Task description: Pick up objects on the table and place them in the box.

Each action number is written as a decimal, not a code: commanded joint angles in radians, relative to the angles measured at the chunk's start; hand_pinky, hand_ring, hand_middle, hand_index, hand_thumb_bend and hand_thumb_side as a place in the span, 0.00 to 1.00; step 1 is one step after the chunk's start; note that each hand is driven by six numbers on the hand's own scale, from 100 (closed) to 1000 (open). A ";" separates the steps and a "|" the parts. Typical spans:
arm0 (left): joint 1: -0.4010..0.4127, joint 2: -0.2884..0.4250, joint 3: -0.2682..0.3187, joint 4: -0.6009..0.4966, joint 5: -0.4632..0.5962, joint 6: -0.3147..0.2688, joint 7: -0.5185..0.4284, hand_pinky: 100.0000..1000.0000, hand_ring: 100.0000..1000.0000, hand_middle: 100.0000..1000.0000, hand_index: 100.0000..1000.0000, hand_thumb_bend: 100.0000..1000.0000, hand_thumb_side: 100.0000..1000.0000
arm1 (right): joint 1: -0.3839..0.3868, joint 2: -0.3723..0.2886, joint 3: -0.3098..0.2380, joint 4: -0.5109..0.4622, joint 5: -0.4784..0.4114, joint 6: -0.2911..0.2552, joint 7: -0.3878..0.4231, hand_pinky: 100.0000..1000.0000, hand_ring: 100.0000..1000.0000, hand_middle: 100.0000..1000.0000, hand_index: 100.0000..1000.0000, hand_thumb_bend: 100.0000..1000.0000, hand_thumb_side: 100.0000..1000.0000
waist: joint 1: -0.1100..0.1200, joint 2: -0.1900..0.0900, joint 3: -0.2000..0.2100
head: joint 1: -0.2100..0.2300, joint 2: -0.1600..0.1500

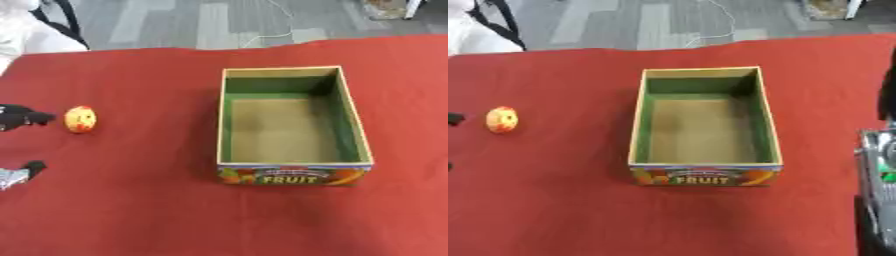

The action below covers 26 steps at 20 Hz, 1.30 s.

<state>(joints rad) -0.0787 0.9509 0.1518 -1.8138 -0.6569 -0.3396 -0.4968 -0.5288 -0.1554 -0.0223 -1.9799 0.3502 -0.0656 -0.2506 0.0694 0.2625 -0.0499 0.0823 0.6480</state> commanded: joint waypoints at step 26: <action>-0.230 0.145 0.064 0.242 -0.036 0.119 0.132 0.61 0.78 0.81 1.00 0.27 0.72 | -0.019 -0.059 0.003 -0.020 -0.021 0.017 0.018 0.83 0.84 0.58 0.80 0.00 1.00 | 0.016 0.015 -0.019 | 0.044 -0.018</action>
<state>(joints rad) -0.2952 1.0438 0.2071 -1.5936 -0.7014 -0.2285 -0.3783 -0.5365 -0.1963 -0.0123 -1.9799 0.3327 -0.0492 -0.2322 0.0860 0.2943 -0.0725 0.1283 0.6395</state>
